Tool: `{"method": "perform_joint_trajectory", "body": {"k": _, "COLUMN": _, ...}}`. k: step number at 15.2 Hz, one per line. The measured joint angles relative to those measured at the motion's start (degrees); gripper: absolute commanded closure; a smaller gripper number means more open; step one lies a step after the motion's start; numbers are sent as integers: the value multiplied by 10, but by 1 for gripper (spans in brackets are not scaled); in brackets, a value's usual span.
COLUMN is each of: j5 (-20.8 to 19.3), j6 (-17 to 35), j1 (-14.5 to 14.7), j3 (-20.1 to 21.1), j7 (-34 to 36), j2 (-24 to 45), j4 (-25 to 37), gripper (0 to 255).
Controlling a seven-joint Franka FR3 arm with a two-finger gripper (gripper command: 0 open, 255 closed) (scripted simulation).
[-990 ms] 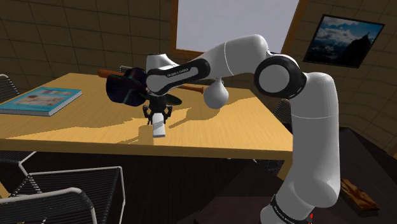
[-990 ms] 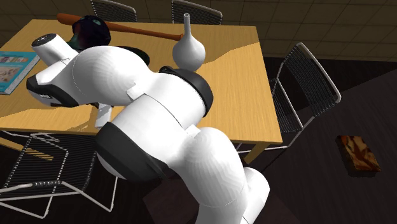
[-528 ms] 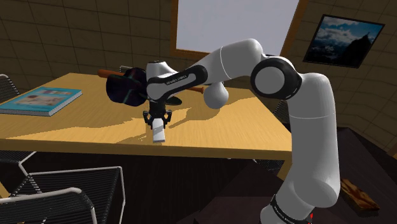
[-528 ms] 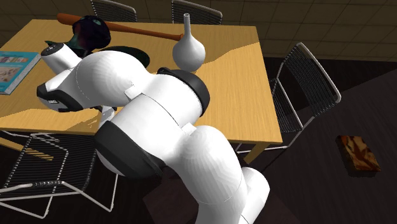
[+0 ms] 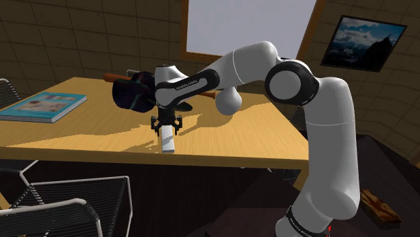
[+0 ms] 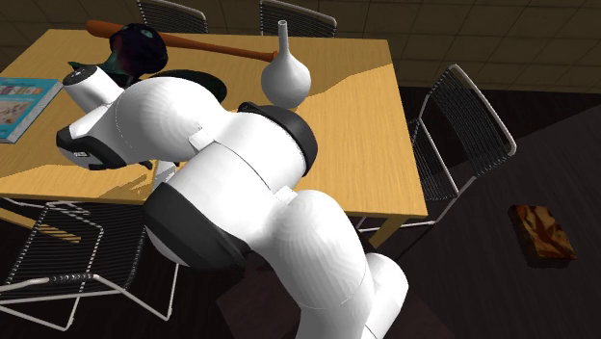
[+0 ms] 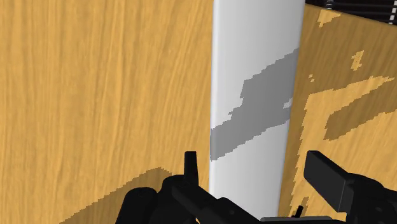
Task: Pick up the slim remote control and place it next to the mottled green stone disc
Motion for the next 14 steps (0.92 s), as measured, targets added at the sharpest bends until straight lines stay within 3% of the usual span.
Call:
{"method": "perform_joint_trajectory", "body": {"k": 4, "j5": 0, "j6": 0, "j1": 0, "j3": 0, "j7": 0, "j2": 0, "j4": 0, "gripper": 0}}
{"method": "perform_joint_trajectory", "body": {"k": 9, "j5": 4, "j6": -52, "j1": 0, "j3": 2, "j7": -2, "j2": -25, "j4": 28, "gripper": 0}}
{"method": "perform_joint_trajectory", "body": {"k": 14, "j5": 5, "j6": -61, "j1": 0, "j3": 2, "j7": -3, "j2": -26, "j4": 36, "gripper": 0}}
